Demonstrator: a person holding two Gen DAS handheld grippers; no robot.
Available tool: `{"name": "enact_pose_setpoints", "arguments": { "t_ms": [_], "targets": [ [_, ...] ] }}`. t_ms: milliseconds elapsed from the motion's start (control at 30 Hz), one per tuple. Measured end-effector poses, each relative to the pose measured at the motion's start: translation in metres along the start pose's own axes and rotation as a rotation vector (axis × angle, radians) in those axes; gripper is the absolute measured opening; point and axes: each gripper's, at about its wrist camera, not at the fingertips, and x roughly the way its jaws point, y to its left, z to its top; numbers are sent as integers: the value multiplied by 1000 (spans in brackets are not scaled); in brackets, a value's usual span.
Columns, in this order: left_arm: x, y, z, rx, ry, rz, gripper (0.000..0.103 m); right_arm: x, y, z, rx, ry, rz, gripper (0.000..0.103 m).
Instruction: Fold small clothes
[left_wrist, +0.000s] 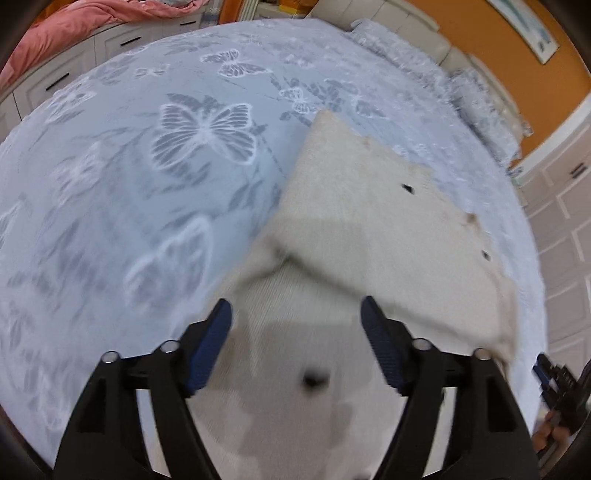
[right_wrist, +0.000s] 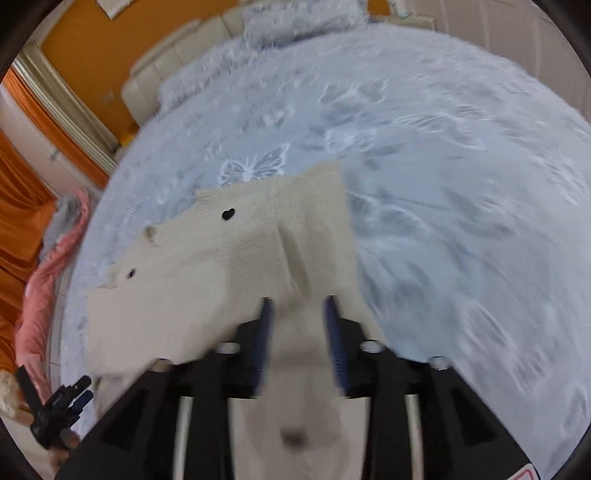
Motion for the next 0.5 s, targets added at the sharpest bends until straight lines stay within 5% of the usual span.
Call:
{"name": "enact_pose_setpoints", "arguments": {
  "t_ms": [167,267,400,500],
  "targets": [
    [-40,43,-71,-16,93,19,77,-51,-69,-89,-16,134,-102,58],
    [-52,61,-111,-63,159,-1,77,-59,-99,-138,102,236,-70,59],
    [-54,61,-145,-114,224,-56,78,-57,-96,-164,165,292,24,59],
    [-47,48,-158,-110,235,-76,92,-48,-76,-169,143,311,43,64]
  ]
}}
